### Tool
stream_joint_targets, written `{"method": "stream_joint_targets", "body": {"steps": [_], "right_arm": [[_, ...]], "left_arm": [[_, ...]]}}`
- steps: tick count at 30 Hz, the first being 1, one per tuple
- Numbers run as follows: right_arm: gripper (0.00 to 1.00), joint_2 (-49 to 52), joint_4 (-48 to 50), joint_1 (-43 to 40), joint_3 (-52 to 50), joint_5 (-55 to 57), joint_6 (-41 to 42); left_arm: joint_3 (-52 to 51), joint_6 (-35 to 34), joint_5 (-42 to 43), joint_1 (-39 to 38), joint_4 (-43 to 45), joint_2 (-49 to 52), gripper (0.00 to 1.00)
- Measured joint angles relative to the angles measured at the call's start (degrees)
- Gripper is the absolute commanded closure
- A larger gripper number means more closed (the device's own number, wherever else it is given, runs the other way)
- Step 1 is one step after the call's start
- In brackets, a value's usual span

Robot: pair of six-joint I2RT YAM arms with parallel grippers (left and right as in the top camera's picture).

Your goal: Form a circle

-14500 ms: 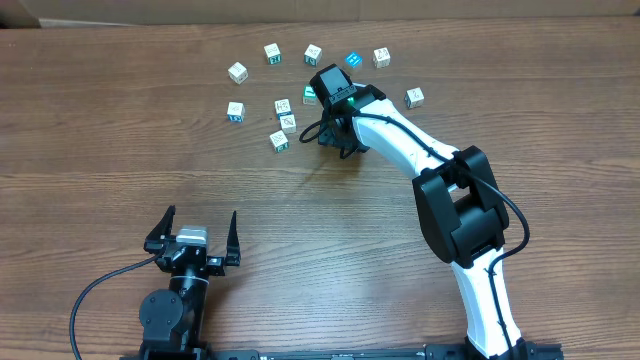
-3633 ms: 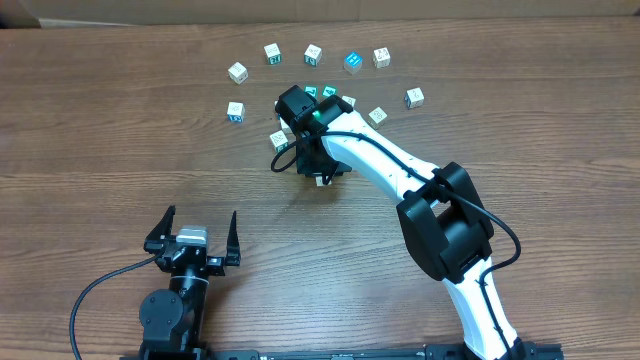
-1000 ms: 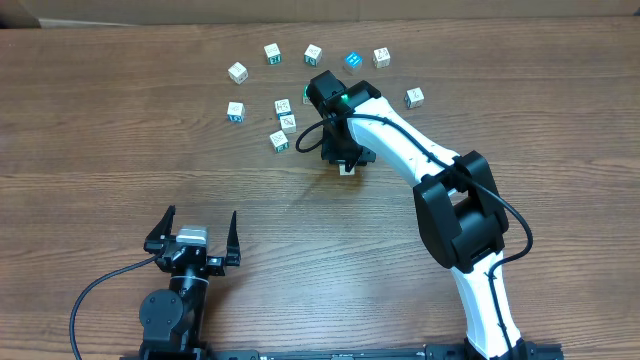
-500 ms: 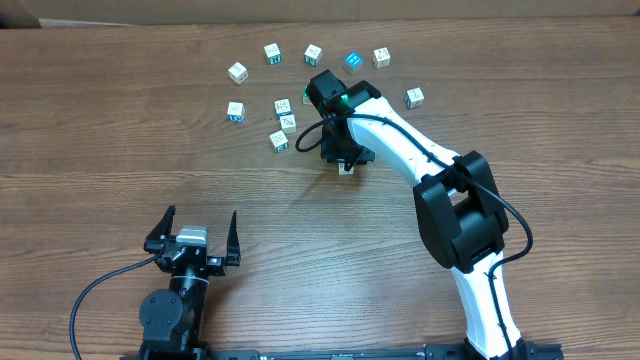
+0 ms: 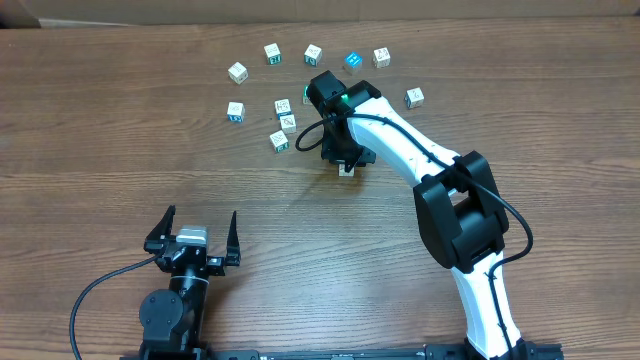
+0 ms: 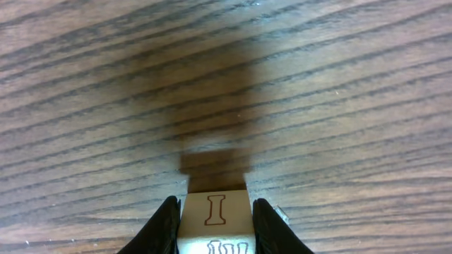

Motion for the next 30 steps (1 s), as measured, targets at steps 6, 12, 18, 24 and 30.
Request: {"method": "stream_joint_targets", "body": {"steps": [6,12,18,24,30], "right_arm": [[0.74,0.0,-0.3,0.0,0.0,0.0,0.4],[0.75,0.0,-0.5,0.0,0.0,0.0,1.5],[0.75,0.0,-1.5,0.0,0.0,0.0,3.6],[0.75,0.0,-2.1,-0.2,0.0,0.1,4.5],[0.68,0.0,-2.2,-0.2,0.0,0.0,5.5]], "left_arm": [[0.0,0.0,0.0,0.0,0.0,0.0,0.01],[0.0,0.0,0.0,0.0,0.0,0.0,0.01],[0.0,0.0,0.0,0.0,0.0,0.0,0.01],[0.0,0.0,0.0,0.0,0.0,0.0,0.00],[0.0,0.0,0.0,0.0,0.0,0.0,0.00]]}}
